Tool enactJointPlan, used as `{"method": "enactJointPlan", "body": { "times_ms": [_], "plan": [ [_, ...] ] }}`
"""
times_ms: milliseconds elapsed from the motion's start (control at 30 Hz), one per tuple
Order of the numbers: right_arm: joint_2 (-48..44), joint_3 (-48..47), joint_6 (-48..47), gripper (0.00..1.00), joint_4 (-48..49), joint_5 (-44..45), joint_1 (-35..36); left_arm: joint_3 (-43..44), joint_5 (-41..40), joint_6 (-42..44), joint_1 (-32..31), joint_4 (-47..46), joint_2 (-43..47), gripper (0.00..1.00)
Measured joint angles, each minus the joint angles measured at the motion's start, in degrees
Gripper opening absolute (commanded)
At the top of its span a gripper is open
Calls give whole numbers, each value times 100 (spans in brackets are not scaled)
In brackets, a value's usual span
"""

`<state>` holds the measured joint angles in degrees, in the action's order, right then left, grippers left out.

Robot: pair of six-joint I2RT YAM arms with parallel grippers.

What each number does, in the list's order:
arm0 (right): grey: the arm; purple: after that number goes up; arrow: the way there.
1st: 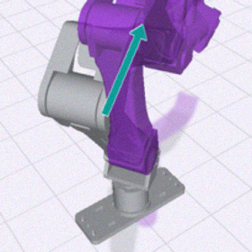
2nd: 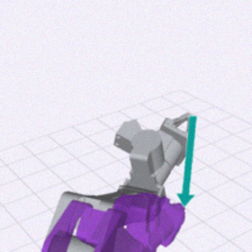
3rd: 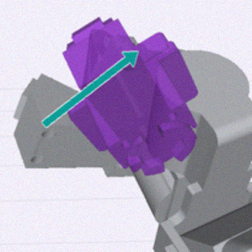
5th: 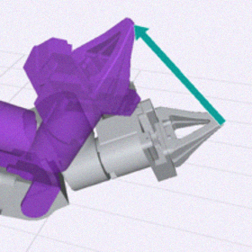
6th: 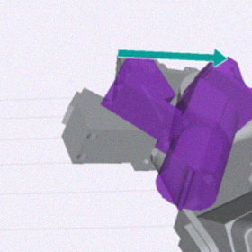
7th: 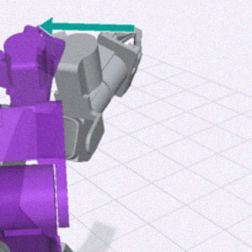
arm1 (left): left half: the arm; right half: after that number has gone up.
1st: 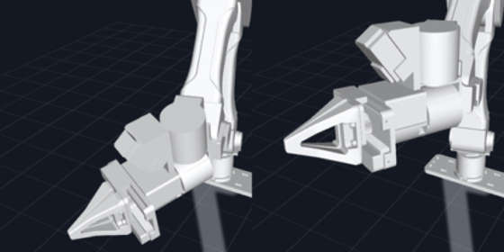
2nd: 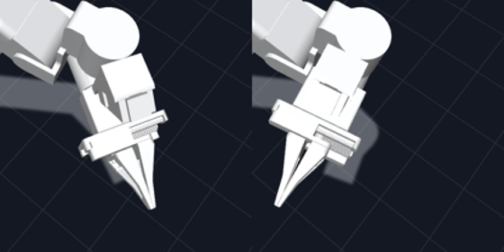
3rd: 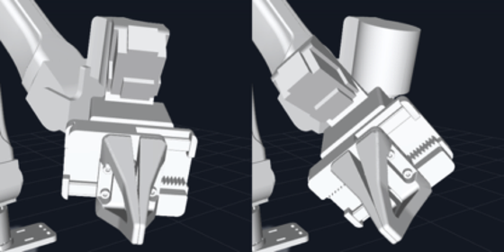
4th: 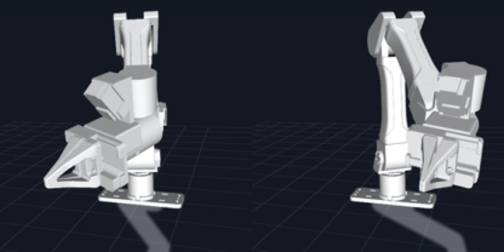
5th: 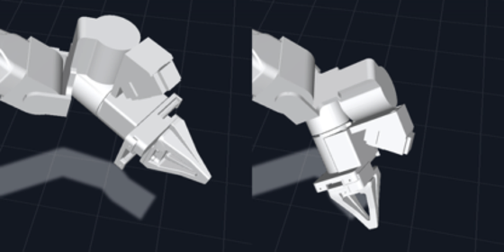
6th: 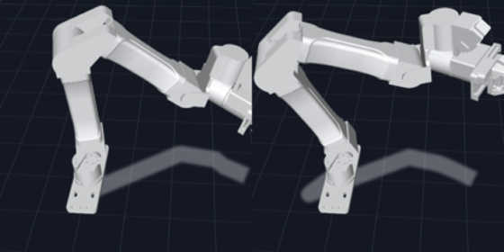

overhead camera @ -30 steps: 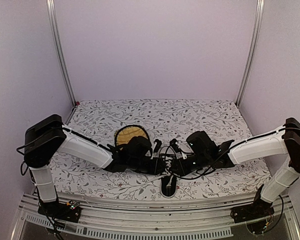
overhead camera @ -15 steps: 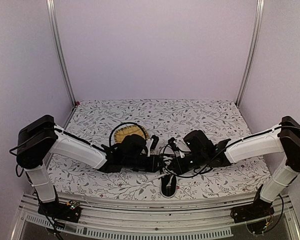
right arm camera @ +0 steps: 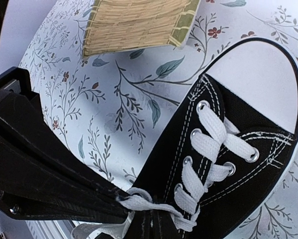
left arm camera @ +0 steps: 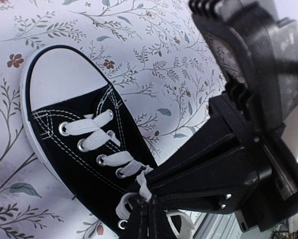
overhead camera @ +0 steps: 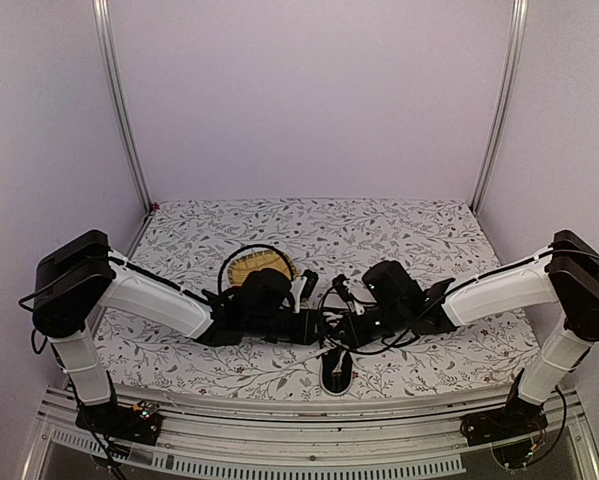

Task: Tie the shoes

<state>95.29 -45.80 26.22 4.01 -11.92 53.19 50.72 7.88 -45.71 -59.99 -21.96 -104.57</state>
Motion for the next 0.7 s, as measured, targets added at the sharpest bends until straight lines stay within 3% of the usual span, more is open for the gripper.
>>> {"method": "enactJointPlan", "body": {
  "times_ms": [400, 533, 700],
  "plan": [
    [210, 127, 168, 2, 669, -68, 0, 0, 74, -61, 0, -4, 0, 0],
    [247, 221, 232, 2, 892, -68, 0, -15, 50, -52, 4, 17, 9, 22],
    [254, 348, 282, 2, 1117, -66, 0, -216, -81, -15, 22, 105, 352, 39]
  ]
}}
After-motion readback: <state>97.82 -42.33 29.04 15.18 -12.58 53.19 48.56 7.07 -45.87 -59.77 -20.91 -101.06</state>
